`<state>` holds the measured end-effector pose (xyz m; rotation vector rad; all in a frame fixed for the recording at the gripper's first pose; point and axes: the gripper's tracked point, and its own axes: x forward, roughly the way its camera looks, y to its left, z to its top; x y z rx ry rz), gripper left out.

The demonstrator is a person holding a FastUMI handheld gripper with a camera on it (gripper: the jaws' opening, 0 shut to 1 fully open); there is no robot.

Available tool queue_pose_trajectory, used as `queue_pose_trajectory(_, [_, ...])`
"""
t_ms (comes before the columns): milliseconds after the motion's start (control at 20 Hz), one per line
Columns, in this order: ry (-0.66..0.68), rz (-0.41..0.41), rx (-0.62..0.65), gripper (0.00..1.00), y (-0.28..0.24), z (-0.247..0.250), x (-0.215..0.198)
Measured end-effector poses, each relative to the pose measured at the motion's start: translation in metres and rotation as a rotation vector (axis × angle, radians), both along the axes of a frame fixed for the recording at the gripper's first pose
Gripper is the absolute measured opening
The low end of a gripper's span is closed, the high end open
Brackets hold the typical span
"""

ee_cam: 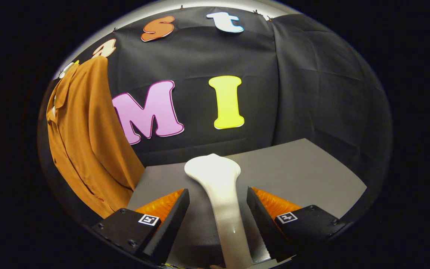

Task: Iron the clothes twice with a garment steamer, once on the left side and once on the right side.

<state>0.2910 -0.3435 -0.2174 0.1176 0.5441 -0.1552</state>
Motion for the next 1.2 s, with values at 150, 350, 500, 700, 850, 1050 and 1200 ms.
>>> queue_pose_trajectory(150, [0.062,-0.016,0.029,0.98,-0.005,-0.013,0.007])
queue_pose_trajectory(350, [0.154,-0.026,0.022,0.98,-0.006,-0.033,0.006])
queue_pose_trajectory(500, [0.190,-0.026,0.020,0.93,-0.006,-0.038,0.005])
queue_pose_trajectory(700, [0.208,-0.038,0.007,0.74,-0.010,-0.039,0.005])
queue_pose_trajectory(850, [0.206,-0.006,-0.009,0.49,-0.008,-0.043,0.005])
queue_pose_trajectory(1050, [0.153,-0.044,-0.007,0.49,-0.017,-0.027,0.003])
queue_pose_trajectory(1200, [0.098,-0.061,-0.002,0.49,-0.017,-0.009,-0.002])
